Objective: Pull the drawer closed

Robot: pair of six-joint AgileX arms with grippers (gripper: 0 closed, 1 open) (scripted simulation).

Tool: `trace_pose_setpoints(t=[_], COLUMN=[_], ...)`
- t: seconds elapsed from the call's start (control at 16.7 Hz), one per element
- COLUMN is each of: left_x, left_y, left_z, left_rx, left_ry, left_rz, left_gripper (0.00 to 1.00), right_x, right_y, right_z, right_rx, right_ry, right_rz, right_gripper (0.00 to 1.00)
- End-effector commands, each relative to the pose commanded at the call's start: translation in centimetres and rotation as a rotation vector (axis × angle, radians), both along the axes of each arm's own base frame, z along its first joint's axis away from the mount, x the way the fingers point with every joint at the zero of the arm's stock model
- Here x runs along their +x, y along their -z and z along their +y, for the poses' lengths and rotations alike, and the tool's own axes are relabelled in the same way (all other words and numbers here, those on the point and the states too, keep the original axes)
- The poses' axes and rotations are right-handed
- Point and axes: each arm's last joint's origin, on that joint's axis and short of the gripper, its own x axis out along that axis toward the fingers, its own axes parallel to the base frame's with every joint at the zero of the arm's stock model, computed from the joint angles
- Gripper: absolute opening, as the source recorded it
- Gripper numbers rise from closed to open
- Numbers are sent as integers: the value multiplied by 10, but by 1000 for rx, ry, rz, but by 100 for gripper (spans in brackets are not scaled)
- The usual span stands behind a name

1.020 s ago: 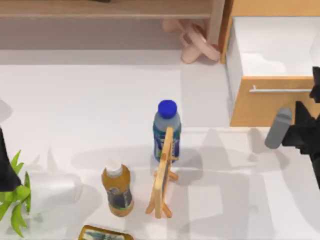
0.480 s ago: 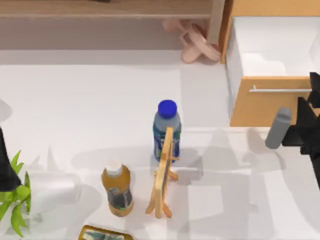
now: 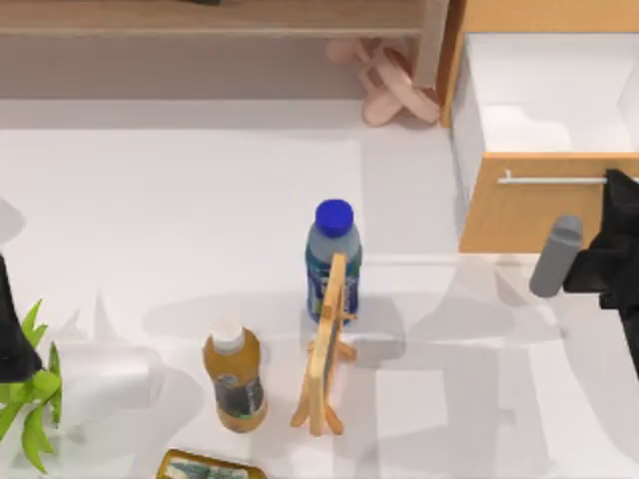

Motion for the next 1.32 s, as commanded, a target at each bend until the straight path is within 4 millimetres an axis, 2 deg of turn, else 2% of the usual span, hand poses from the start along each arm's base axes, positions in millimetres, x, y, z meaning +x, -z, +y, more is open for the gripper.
trace_pose_setpoints(t=[0.54, 0.66, 1.02, 1.32], left_x=[0, 0, 0, 0], left_y=[0, 0, 0, 0], left_z=[0, 0, 0, 0], left_rx=[0, 0, 0, 0], left_ry=[0, 0, 0, 0], left_rz=[0, 0, 0, 0], left_gripper=[100, 100, 100, 100], right_x=[0, 10, 60, 62], right_y=[1, 2, 0, 1], right_z=[0, 0, 0, 0], right_rx=[1, 1, 1, 3], right_ry=[0, 5, -1, -1], right_rz=[7, 11, 2, 9], right_gripper=[0, 0, 0, 0])
